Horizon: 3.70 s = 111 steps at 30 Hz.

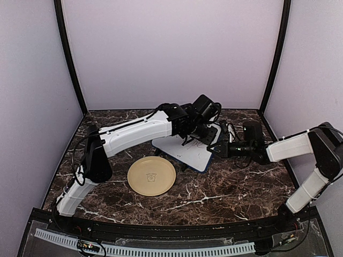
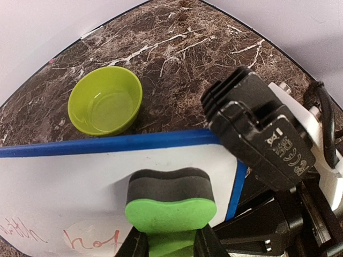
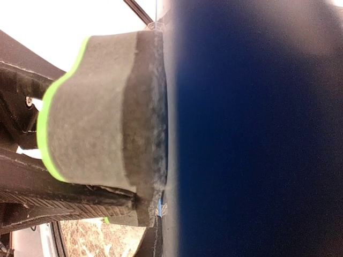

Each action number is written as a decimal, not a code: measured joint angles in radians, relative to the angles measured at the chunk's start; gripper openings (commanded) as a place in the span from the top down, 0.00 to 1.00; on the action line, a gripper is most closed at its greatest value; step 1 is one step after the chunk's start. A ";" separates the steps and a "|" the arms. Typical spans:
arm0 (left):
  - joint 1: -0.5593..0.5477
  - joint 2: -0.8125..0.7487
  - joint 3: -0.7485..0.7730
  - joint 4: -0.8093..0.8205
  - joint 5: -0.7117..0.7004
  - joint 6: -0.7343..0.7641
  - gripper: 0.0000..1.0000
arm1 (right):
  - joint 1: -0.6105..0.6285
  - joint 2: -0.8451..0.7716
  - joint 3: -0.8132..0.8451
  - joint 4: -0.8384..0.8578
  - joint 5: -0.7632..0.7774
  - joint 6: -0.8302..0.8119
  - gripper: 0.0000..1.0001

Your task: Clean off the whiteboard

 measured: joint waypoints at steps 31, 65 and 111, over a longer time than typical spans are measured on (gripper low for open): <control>0.019 -0.018 -0.002 0.009 0.009 0.082 1.00 | 0.015 0.000 0.008 -0.009 0.023 -0.002 1.00; 0.123 -0.183 -0.352 0.192 0.060 0.024 1.00 | 0.019 0.000 0.008 -0.013 0.030 -0.002 1.00; 0.288 -0.235 -0.482 0.323 0.124 0.049 1.00 | 0.020 0.000 0.008 -0.011 0.041 0.031 1.00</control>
